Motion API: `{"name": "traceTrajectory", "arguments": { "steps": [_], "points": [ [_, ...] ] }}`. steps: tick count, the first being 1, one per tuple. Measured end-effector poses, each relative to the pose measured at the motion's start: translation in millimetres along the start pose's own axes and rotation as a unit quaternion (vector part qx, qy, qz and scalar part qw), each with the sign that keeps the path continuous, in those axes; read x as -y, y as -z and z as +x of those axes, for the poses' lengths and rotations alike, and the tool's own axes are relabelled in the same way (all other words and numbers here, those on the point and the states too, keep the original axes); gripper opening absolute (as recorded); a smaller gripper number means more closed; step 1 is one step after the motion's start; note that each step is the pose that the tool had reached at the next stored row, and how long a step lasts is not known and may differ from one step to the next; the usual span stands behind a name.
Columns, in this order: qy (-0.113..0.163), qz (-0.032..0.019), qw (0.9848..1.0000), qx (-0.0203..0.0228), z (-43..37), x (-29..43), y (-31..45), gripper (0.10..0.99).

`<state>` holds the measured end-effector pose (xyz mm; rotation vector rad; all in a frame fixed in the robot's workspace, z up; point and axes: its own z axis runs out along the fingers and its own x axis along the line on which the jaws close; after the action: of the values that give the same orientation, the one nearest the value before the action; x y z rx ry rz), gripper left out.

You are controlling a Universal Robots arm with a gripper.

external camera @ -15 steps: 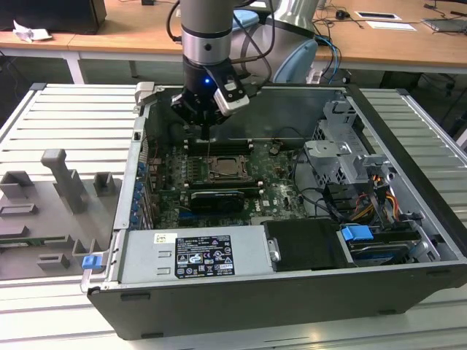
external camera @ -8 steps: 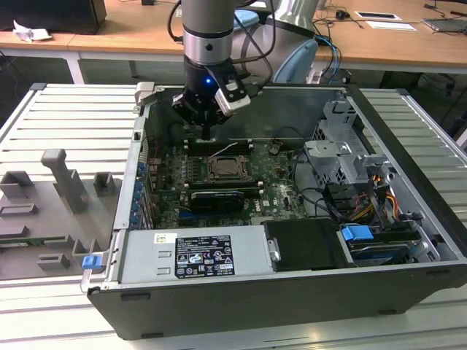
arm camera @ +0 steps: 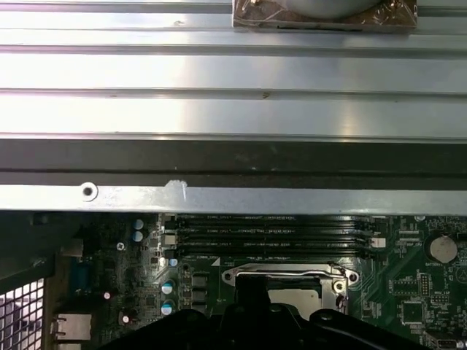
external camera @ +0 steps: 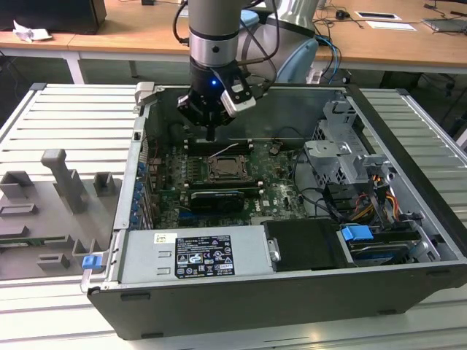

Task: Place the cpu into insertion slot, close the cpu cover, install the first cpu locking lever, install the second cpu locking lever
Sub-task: 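Install the first cpu locking lever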

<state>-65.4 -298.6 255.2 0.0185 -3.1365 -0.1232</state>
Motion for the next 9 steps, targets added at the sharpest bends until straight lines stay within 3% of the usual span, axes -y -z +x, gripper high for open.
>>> {"name": "traceTrajectory", "arguments": {
  "steps": [1,4,6,9],
  "points": [
    [0.001,0.0002,1.0,0.0047,0.0,0.2,-1.6,0.106],
    [0.006,0.0004,0.9996,0.0277,1.2,0.6,-2.5,0.106],
    [0.006,0.0003,0.9995,0.0302,1.2,0.6,-2.9,0.106],
    [0.006,0.0003,0.9995,0.0303,1.2,0.6,-3.6,0.106]
  ]
}}
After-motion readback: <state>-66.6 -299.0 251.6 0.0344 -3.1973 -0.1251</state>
